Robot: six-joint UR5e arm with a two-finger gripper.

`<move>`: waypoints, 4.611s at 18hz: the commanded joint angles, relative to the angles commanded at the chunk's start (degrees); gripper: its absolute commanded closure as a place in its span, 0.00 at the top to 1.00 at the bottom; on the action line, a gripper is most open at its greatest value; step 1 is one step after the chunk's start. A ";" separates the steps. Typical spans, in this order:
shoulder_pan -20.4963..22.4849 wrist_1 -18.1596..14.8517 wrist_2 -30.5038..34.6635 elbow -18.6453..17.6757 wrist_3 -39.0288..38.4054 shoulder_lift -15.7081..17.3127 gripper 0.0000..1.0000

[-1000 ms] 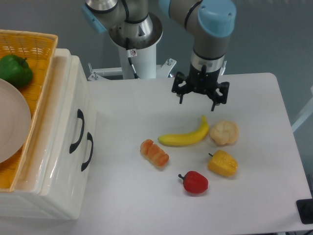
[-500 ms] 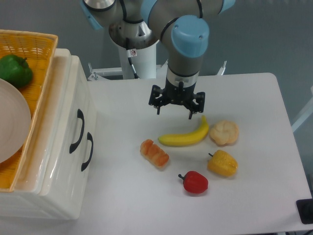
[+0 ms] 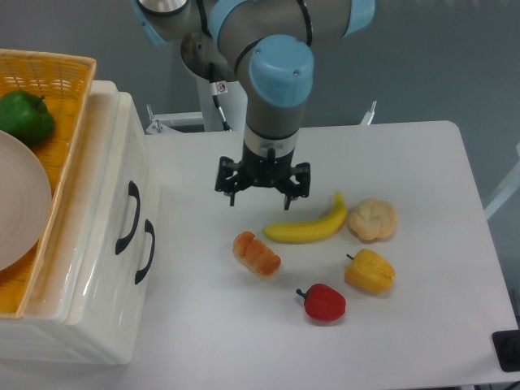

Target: Slide the top white drawer open

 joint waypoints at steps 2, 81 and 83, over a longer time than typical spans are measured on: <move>-0.09 0.00 -1.41 0.00 -1.50 -0.26 1.00; -8.17 -4.13 -14.07 1.41 -5.11 -3.51 1.00; -8.26 -4.13 -14.07 1.41 -5.11 -3.87 1.00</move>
